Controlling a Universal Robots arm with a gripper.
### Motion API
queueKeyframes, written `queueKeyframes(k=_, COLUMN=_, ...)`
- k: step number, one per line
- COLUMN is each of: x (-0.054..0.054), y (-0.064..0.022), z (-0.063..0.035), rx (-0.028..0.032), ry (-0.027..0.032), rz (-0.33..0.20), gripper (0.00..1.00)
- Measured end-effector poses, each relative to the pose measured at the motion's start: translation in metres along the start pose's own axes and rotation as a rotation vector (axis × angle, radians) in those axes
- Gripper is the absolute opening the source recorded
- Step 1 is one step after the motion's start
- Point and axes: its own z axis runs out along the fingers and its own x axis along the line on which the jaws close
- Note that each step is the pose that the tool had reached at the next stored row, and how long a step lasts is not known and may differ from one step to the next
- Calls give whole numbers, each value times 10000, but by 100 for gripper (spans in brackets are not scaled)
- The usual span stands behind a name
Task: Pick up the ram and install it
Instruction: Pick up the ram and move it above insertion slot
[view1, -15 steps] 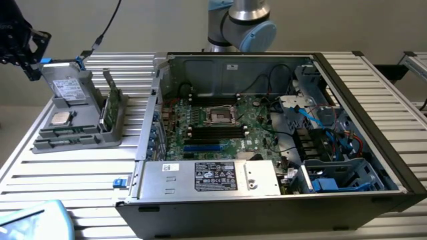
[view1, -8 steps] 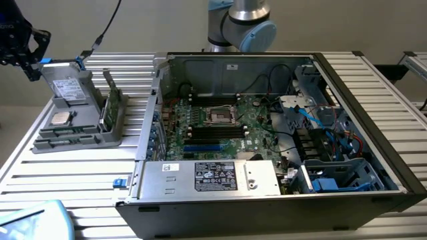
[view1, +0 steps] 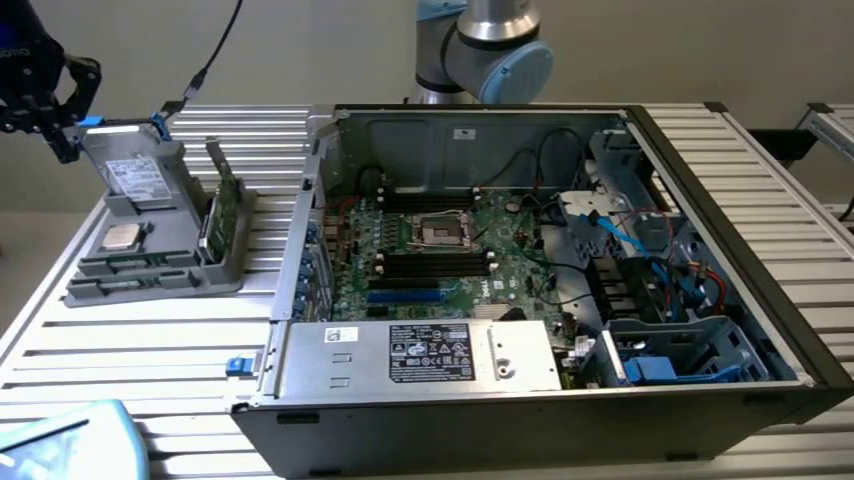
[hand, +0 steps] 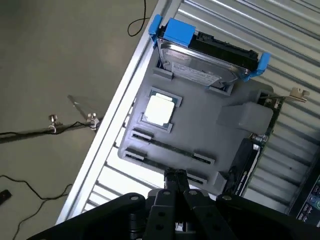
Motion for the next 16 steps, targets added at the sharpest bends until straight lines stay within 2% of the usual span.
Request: queueKeyframes(k=16, x=-63, y=-31, z=-3, rx=88, ry=85, rz=-2404, gripper=11)
